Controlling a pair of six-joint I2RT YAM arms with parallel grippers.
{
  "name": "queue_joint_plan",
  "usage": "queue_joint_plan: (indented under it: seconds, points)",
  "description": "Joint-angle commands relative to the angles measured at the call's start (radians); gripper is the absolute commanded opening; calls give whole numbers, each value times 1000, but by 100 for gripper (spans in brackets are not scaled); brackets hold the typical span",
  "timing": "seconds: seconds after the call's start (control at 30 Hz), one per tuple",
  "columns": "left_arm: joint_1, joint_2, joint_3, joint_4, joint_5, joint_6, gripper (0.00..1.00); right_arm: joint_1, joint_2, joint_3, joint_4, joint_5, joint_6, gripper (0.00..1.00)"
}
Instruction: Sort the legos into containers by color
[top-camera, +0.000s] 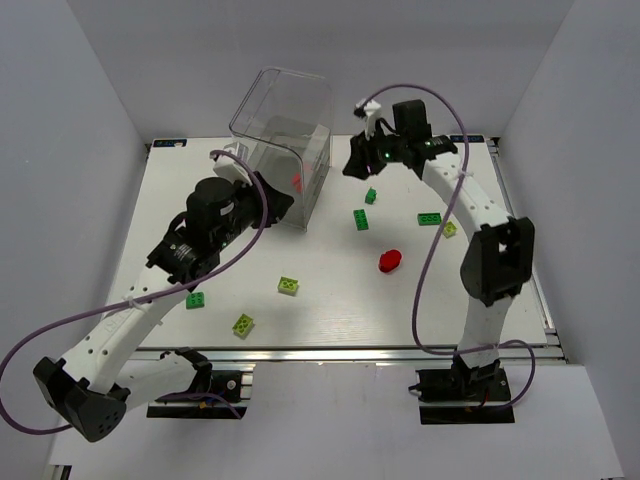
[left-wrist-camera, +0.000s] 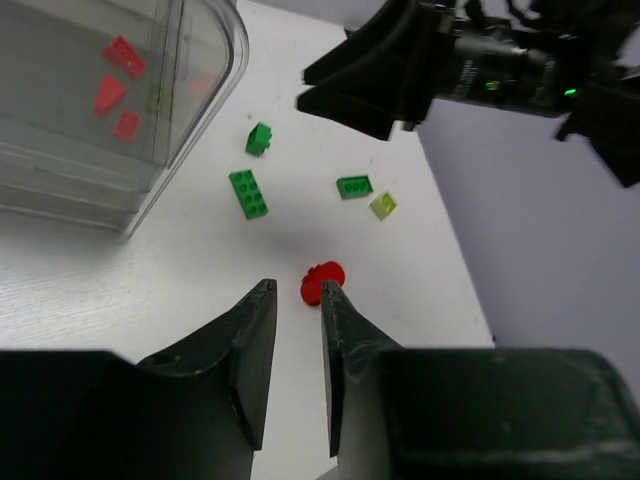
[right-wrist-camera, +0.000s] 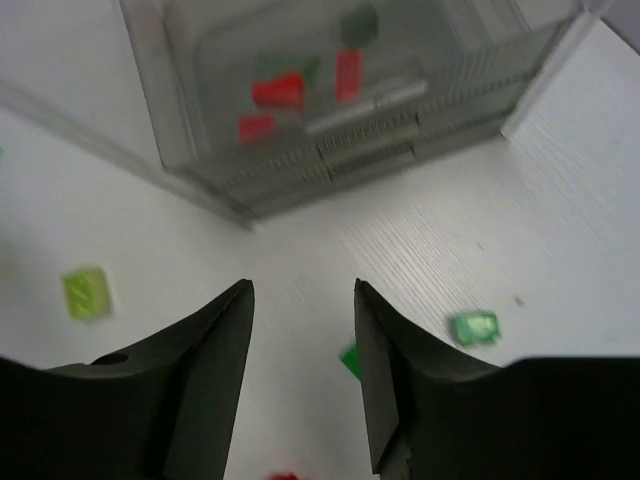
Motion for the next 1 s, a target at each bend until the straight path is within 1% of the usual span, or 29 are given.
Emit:
queue_joint_plan:
  seconds: [0.0,0.03,0.07,0.13,0.17,0.2,0.27,0.33,0.5,0.57,0.67,0.97]
  points:
    - [5,-26,38,55,-52,-31,36,-28,125,89,118,-265,408,50]
    - [5,-30,36,61,-60,-39,37,-34,135,84,170,-287,477,54]
    - [5,-42,30,64,-63,-54,42,-39,163,70,292,-335,639,55]
    - [5,-55,25,67,-74,-68,46,-53,200,70,402,-362,805,58]
    - [5,-64,28,63,-81,-80,53,-54,243,76,443,-373,946,58]
    - [5,-67,30,57,-90,-89,57,-63,264,88,535,-373,1005,58]
    - [-6,-78,38,40,-115,-99,64,-65,303,92,597,-364,1103,58]
    - [-6,-89,48,17,-130,-108,65,-62,320,105,655,-363,1142,58]
    - [-6,-95,53,1,-141,-140,66,-60,384,109,767,-369,1235,57]
    - [-6,-87,54,1,-140,-160,66,-60,416,112,839,-373,1284,54]
    - [-6,-67,67,-2,-133,-178,66,-59,444,118,899,-382,1321,51]
    - [-6,23,131,18,-115,-183,66,-65,519,122,994,-396,1384,47]
